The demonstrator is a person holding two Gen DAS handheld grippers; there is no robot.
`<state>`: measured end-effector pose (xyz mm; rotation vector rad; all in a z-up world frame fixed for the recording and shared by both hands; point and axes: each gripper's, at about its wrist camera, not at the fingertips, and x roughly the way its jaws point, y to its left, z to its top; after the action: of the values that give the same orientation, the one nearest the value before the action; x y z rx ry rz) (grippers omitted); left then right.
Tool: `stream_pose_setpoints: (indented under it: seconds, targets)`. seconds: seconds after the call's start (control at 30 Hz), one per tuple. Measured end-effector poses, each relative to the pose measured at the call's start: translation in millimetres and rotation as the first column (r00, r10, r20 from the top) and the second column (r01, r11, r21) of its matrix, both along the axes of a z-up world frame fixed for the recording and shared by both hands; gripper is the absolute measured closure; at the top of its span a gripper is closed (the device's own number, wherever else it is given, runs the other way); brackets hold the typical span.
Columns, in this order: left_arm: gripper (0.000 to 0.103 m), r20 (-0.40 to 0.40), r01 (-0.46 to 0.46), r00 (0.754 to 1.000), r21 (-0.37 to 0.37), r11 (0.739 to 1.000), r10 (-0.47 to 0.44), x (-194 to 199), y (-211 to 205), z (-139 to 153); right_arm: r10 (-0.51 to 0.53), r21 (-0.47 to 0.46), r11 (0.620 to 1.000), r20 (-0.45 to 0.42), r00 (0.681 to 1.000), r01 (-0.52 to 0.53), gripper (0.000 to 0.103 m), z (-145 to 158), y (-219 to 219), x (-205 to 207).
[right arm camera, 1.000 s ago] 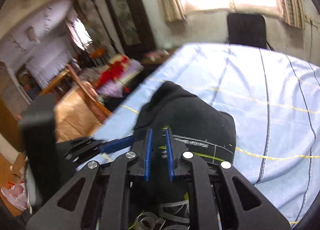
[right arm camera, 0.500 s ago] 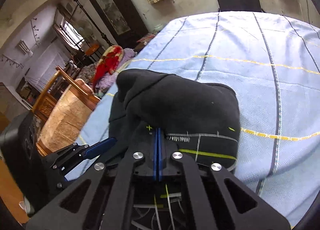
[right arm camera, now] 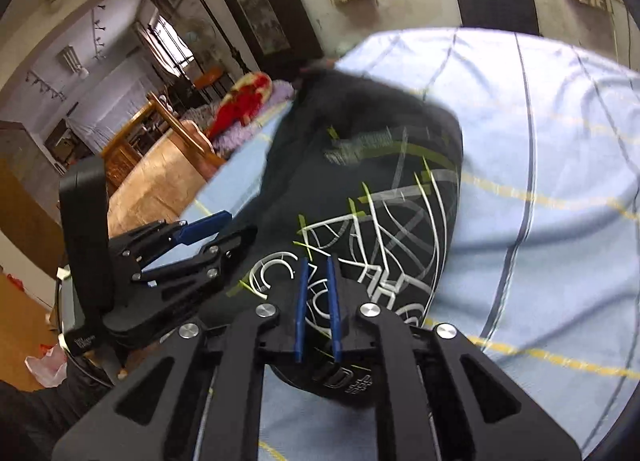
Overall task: Fold large clothes
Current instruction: 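Lower the flipped bundle onto the bed and press it flat with both grippers, then open both grippers and withdraw them from the folded hoodie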
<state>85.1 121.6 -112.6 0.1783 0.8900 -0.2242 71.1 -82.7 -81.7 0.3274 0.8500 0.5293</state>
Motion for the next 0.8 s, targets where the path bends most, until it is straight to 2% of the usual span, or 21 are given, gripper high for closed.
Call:
stream_pose_setpoints:
  seconds: [0.07, 0.13, 0.2, 0.4, 0.5, 0.57, 0.63, 0.7, 0.8]
  targets:
    - [0.068, 0.019, -0.003, 1.0, 0.029, 1.0, 0.003, -3, -3, -2, -0.007, 0.04, 0.999, -0.015, 1.0, 0.008, 0.096, -6, -2, 2]
    - [0.068, 0.027, -0.005, 1.0, 0.049, 0.999, 0.003, -5, -6, -4, -0.014, 0.04, 0.999, -0.008, 1.0, 0.014, 0.097, -7, -2, 1]
    - [0.068, 0.028, -0.012, 1.0, 0.046, 0.999, 0.011, -7, -6, -4, -0.014, 0.038, 0.999, 0.0, 1.0, 0.014, 0.096, -6, -1, -1]
    - [0.068, 0.036, -0.061, 0.998, 0.04, 0.997, 0.059, -16, -3, 6, -0.041, 0.132, 0.99, -0.029, 0.999, 0.044, 0.095, -2, -15, -7]
    - [0.067, 0.052, -0.071, 0.996, 0.018, 0.997, 0.07, -28, 1, 18, -0.057, 0.13, 0.99, -0.017, 0.998, 0.058, 0.089, 6, -21, -20]
    - [0.066, 0.065, -0.07, 0.995, -0.001, 0.998, 0.07, -38, 3, 28, -0.069, 0.125, 0.99, -0.005, 0.998, 0.069, 0.078, 11, -24, -30]
    - [0.059, 0.083, -0.066, 0.994, -0.008, 0.998, 0.067, -46, 2, 37, -0.088, 0.113, 0.99, 0.011, 0.996, 0.087, 0.069, 17, -27, -41]
    - [0.055, 0.112, -0.064, 0.992, -0.003, 0.998, 0.064, -57, -3, 46, -0.094, 0.121, 0.988, 0.022, 0.995, 0.091, 0.068, 20, -29, -50]
    - [0.038, 0.152, -0.061, 0.986, 0.001, 0.998, 0.061, -75, -11, 60, -0.105, 0.135, 0.986, 0.04, 0.994, 0.099, 0.06, 26, -33, -66]
